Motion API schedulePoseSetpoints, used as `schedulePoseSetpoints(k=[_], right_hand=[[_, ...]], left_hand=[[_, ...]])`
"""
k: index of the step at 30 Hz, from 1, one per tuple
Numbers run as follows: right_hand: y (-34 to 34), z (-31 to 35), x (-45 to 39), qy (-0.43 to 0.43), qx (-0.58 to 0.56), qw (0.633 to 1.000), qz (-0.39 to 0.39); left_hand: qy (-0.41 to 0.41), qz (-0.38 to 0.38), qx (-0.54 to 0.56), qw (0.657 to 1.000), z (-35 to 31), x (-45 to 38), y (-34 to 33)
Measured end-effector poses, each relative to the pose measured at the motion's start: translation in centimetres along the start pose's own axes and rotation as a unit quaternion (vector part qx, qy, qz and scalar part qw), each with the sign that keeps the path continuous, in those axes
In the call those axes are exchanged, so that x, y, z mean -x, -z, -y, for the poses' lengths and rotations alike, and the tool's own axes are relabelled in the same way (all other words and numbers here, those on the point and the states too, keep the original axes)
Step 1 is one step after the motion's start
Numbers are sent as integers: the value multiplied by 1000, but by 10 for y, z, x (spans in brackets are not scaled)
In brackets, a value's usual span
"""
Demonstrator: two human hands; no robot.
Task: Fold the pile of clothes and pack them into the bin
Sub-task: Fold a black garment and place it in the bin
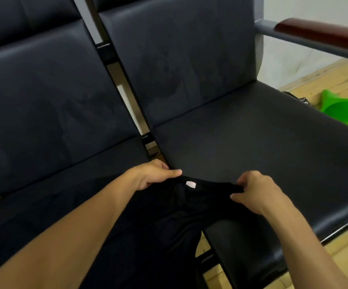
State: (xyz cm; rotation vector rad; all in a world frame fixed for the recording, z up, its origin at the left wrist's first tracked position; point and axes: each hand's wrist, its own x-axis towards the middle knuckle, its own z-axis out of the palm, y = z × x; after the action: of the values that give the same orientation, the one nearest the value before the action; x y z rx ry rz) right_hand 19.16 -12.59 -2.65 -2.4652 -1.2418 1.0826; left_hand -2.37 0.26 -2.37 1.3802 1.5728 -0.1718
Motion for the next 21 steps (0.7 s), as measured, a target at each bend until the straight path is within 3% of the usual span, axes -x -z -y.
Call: schedulePoseSetpoints(k=[6,10,13,17,21], right_hand=[[11,-6,-7,24,-60,997,-36],[24,-13,-8,38,-152,980,-119],[28,-16,-7,24,-189,975,-118],[33,-14,-1,3,-237,965,-109],[31,-17,-5,-19,-308,949,-59]], left_hand=[[29,-17,16,999,-12,-11,-19],[58,43,-85,994,-17,-7,-20],[37,40,-190,980,-14,-12,-21],[-52,-99,-265,958,-7,-24,-14],[-218,-263,-147,928,-25,-36,-3]])
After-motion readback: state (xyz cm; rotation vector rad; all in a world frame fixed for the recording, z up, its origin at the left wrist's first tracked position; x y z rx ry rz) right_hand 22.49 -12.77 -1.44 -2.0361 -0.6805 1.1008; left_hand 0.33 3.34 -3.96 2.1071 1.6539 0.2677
